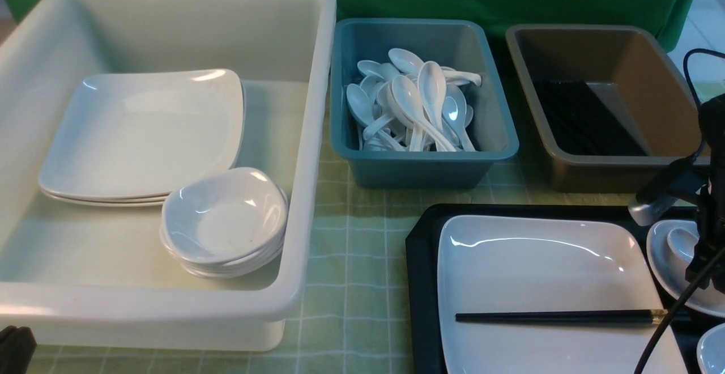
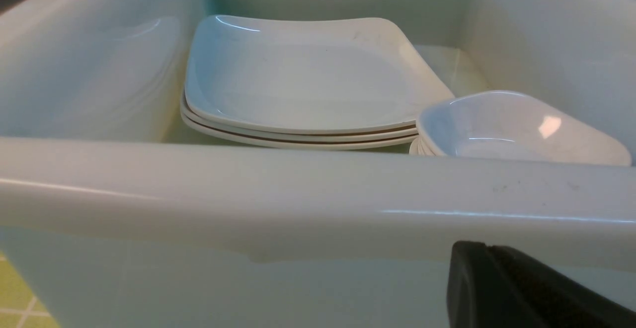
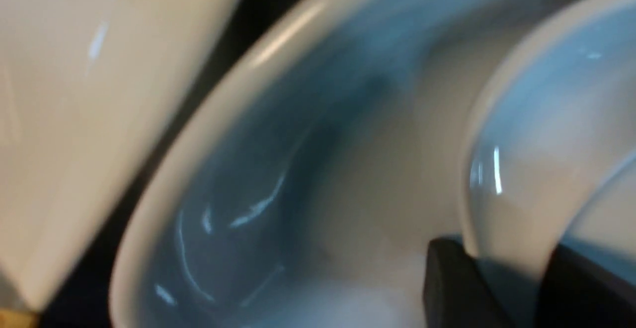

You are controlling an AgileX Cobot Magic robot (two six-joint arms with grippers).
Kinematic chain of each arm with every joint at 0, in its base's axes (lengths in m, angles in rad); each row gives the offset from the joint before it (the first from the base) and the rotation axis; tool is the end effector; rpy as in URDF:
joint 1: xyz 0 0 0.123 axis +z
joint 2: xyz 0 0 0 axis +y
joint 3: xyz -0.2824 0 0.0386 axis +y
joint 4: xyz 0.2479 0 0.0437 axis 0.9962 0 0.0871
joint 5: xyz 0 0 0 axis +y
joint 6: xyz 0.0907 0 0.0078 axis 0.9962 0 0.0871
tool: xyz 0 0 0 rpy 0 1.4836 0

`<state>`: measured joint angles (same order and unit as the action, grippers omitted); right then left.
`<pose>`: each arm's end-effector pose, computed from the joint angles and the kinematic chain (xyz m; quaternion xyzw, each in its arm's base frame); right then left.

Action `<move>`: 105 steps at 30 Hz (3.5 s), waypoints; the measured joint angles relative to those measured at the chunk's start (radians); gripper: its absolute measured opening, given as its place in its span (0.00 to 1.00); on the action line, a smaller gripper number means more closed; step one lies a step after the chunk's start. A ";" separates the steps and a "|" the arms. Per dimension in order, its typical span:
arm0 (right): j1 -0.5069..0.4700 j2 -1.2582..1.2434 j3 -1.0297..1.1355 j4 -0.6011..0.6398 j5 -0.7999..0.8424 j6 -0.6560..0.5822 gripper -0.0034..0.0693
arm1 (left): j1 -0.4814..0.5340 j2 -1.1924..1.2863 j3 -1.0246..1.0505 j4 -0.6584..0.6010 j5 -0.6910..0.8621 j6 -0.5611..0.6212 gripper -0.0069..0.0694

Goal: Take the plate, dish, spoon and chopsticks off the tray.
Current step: Use the right arm to grab a soup spoon from the plate, then use the right arm to put the soup spoon into the small storage box in the middle, then use the right arm to grab a pair of chopsticks from the plate, then use the right arm to put the chopsticks into the small storage box on the right

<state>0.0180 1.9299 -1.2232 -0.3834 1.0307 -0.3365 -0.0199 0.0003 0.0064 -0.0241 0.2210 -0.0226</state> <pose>0.3487 -0.0230 0.1600 0.2757 -0.9471 0.1512 0.0637 0.0559 -0.0016 0.1909 -0.0082 0.7549 -0.0236 0.6553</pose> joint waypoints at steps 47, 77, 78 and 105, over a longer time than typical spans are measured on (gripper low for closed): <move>0.345 -0.099 -0.702 0.466 0.158 0.104 0.08 | 0.000 -0.001 0.000 0.000 0.001 0.000 0.09; 0.350 -0.275 0.320 0.191 -0.264 -0.446 0.68 | 0.000 -0.001 0.000 0.000 0.001 0.001 0.09; 0.350 -0.266 0.320 0.184 -0.268 -0.446 0.68 | 0.000 -0.001 0.000 0.000 0.001 0.001 0.09; 0.326 -0.538 0.055 0.166 -0.218 -0.089 0.20 | 0.000 -0.001 0.000 0.000 0.001 0.001 0.09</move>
<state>0.3440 1.3920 -1.1681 -0.2172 0.8124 -0.4251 -0.0199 -0.0006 0.0064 -0.0241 0.2217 -0.0216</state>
